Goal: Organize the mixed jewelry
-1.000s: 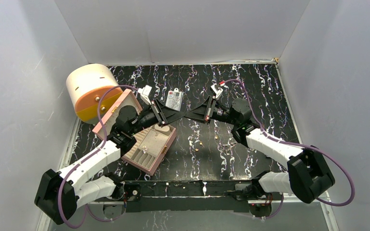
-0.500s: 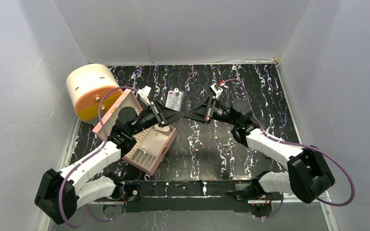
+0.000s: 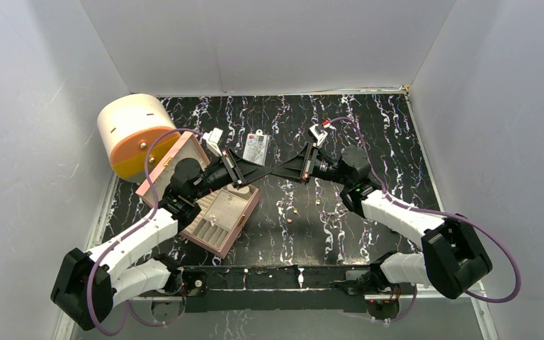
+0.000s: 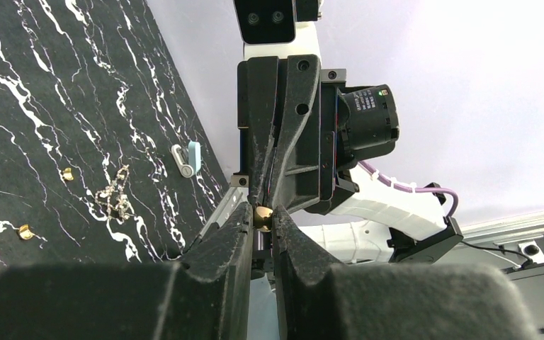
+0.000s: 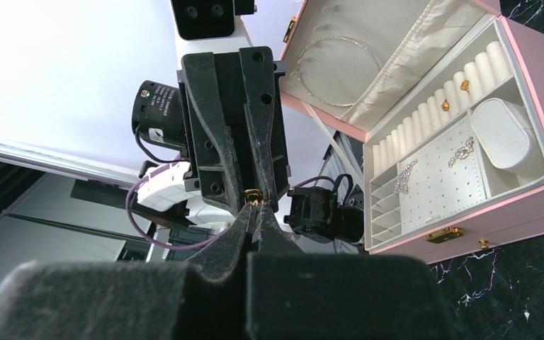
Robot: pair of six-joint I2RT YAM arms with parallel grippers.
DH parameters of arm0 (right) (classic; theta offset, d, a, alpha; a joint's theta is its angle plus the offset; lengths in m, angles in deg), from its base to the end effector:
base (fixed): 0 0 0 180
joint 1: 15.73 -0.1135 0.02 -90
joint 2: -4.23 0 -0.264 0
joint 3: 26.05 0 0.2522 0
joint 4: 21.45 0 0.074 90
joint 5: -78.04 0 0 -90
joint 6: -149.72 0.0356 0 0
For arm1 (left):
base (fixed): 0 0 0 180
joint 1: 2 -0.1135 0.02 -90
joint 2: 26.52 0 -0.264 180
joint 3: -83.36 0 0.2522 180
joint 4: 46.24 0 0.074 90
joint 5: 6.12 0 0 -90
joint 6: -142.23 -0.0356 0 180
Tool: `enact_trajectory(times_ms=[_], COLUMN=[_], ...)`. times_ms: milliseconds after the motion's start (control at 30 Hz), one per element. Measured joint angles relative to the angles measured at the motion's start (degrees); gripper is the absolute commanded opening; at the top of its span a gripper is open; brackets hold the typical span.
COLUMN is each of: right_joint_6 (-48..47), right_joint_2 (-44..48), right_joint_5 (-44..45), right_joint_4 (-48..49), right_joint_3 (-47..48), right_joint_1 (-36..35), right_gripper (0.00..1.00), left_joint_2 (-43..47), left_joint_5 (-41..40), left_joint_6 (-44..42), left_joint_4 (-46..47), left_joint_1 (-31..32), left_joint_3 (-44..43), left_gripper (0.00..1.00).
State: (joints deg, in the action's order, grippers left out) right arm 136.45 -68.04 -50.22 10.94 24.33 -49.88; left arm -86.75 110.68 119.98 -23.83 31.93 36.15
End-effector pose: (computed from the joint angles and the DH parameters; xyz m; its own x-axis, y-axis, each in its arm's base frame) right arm 0.2143 0.1720 0.2895 -0.8848 0.3233 -0.3355 -0.3636 -0.0289 0.9311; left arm 0.1893 -0.1467 0.3031 -0.7515 -0.4901 -0.4417 0.4537 0.1021 -0.8853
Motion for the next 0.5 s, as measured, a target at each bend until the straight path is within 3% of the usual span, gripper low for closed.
enact_trajectory(times_ms=[133, 200, 500], right_joint_6=[0.11, -0.09, -0.79], right_joint_2=[-0.17, -0.17, 2.05], right_joint_5=[-0.13, -0.26, 2.34], right_joint_4=[0.13, -0.04, -3.5], right_joint_3=[0.0, -0.17, -1.92], right_joint_1=[0.0, 0.02, 0.13], right_gripper=[0.3, 0.39, 0.51], left_joint_2=[0.0, 0.24, 3.34], left_joint_5=[-0.02, -0.35, -3.85], left_joint_6=[-0.22, -0.59, -8.85], left_joint_4=[-0.09, -0.17, -12.09], left_joint_1=[0.0, -0.02, 0.0], left_joint_3=[0.09, 0.07, -2.54], left_gripper=[0.08, 0.08, 0.08])
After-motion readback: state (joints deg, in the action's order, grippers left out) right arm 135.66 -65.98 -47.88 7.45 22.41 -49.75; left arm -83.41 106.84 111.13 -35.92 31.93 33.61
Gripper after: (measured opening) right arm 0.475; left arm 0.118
